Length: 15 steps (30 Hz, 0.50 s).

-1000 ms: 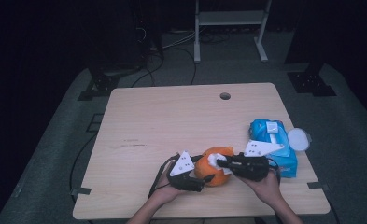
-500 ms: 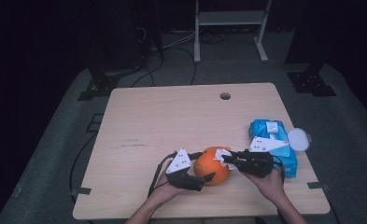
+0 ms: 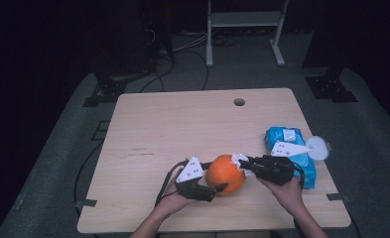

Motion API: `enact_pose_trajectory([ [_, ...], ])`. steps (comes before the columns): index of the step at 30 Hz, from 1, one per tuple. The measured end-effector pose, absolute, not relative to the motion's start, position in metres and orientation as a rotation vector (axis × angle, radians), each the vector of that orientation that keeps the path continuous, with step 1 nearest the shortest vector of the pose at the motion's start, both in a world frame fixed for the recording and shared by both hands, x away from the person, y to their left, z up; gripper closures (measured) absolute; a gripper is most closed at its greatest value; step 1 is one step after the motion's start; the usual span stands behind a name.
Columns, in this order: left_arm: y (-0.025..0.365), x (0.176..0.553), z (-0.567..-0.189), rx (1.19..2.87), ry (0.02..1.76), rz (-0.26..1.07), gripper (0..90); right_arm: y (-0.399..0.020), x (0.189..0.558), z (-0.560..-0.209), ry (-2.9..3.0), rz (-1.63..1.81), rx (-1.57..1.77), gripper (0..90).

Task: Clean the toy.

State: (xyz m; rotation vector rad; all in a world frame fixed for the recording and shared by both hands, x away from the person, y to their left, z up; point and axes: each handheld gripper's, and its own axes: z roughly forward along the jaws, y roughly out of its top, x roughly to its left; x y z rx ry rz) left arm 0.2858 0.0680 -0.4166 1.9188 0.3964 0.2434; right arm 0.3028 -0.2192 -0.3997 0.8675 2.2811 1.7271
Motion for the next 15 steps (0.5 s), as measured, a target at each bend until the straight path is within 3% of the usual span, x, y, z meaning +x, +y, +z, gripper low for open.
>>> enact_pose_trajectory([
  [4,0.063,0.286,-0.429,2.003,0.417,0.261,24.8,-0.213,0.305,-0.408,2.321,1.691,0.898,78.9],
  [15,0.06,0.288,-0.432,1.948,0.466,0.26,22.1,-0.187,0.287,-0.392,2.36,1.669,0.696,79.0],
])
